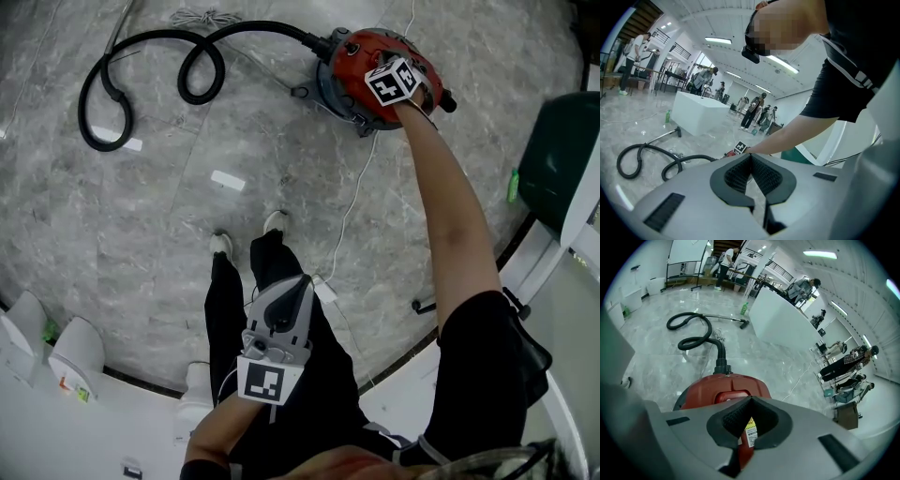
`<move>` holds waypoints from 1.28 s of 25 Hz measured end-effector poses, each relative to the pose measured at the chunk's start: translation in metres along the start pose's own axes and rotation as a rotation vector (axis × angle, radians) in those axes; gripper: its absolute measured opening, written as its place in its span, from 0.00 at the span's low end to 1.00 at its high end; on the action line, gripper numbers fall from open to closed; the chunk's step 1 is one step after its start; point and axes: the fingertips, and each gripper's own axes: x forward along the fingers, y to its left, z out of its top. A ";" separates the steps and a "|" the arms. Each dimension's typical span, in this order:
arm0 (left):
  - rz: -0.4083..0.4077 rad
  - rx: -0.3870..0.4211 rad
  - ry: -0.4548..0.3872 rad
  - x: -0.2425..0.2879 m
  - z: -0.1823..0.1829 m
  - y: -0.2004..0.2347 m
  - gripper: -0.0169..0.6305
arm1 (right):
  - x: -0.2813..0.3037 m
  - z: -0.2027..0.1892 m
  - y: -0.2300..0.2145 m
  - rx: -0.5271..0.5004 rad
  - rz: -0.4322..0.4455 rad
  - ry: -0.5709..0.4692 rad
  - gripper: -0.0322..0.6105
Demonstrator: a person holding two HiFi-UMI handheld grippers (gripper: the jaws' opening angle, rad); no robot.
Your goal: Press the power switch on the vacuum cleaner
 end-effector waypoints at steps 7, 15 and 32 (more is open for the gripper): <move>0.017 -0.003 -0.024 -0.010 0.009 0.008 0.05 | -0.013 0.002 0.006 0.074 0.010 -0.044 0.07; 0.005 0.017 -0.101 -0.017 0.048 0.004 0.05 | -0.079 0.015 0.005 0.230 0.026 -0.169 0.07; -0.086 -0.038 -0.125 -0.108 0.106 -0.027 0.05 | -0.373 0.028 0.050 0.722 -0.028 -0.424 0.07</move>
